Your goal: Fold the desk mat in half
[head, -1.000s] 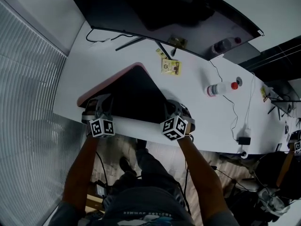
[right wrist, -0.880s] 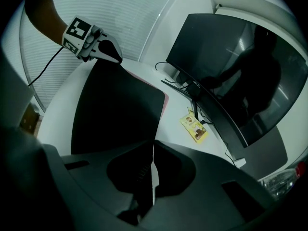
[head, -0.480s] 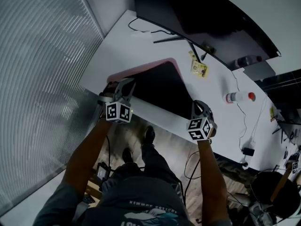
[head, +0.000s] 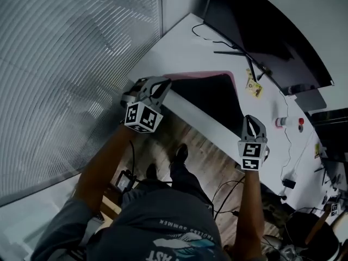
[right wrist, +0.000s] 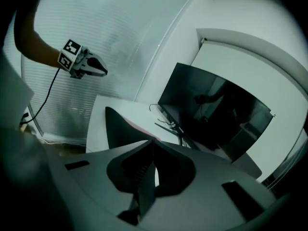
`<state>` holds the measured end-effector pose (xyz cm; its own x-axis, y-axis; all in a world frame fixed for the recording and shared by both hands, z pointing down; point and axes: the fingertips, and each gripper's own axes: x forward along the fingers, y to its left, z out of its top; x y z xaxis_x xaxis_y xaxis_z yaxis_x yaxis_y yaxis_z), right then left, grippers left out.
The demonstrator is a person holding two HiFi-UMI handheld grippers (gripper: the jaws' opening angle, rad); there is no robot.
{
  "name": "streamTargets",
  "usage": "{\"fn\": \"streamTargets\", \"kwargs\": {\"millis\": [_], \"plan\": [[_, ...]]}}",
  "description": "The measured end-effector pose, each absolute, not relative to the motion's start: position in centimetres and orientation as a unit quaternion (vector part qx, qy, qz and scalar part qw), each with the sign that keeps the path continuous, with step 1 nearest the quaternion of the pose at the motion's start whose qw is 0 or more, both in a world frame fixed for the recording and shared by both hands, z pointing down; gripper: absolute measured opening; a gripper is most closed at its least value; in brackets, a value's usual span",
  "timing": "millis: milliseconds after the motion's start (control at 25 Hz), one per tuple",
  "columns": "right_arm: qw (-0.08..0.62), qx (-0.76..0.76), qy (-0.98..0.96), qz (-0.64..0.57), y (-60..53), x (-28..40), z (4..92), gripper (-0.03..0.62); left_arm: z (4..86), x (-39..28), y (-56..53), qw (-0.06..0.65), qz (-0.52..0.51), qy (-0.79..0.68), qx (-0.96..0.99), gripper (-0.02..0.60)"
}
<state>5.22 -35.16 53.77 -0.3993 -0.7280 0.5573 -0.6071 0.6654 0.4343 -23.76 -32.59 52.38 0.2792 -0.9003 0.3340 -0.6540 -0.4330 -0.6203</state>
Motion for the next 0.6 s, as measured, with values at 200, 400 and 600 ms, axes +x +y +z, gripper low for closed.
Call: {"fn": "streamTargets", "kwargs": {"millis": [200,400,600], "plan": [[0.302,0.395,-0.862,-0.099,-31.2,1.6,47.2,0.026,49.3,-27.2,-27.2,0.164,-0.281,0.523,-0.788,0.018],[0.257,0.387,-0.882,-0.083,-27.1,-0.2,42.1,0.026,46.3,-30.3,-22.2,0.127,-0.235,0.541,-0.798,0.018],[0.210,0.372,-0.902,-0.067,-22.7,-1.7,37.8,0.026,43.2,-31.5,-17.1,0.070,-0.163,0.541,-0.822,0.018]]}}
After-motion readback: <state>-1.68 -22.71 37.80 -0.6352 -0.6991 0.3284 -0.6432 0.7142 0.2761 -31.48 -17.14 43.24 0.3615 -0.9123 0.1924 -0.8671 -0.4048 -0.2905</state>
